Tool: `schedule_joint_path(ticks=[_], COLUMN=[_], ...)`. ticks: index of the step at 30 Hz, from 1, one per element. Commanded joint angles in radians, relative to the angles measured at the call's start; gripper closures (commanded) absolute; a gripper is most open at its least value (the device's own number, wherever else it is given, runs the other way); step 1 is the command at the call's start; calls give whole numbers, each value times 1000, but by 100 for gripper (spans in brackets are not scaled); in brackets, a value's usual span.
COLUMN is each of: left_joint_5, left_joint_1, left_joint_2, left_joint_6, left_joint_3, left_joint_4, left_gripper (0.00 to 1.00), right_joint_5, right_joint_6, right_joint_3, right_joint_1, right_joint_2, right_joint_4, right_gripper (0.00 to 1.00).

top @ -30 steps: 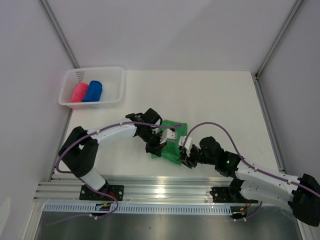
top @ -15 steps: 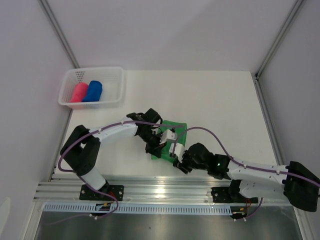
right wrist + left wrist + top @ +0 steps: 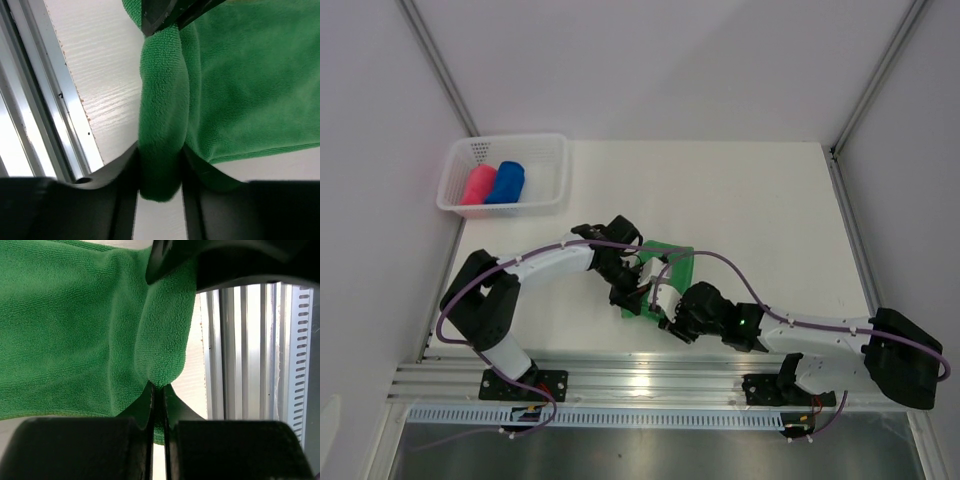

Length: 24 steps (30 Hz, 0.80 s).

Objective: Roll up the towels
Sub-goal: Roll the towel

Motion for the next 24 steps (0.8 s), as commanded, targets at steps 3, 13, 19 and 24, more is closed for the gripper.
schedule_joint_path(ticks=[3, 13, 19, 24], left_joint_5=[72, 64, 58, 61], left_joint_1=[26, 72, 72, 81], left_joint_2=[-9, -27, 26, -7], left_joint_6=[38, 113, 131, 159], left_joint_3=[39, 7, 16, -32], left_joint_4=[-16, -84, -82, -76], left_gripper=[97, 93, 79, 60], right_joint_5=[-17, -170, -210, -241], right_joint_6=[-26, 187, 293, 339], right_joint_3=[88, 181, 95, 50], right_joint_1=[6, -24, -40, -80], right_joint_2=[79, 106, 156, 133], right_joint_4=[-42, -111, -8, 64], right_gripper=[81, 100, 100, 100])
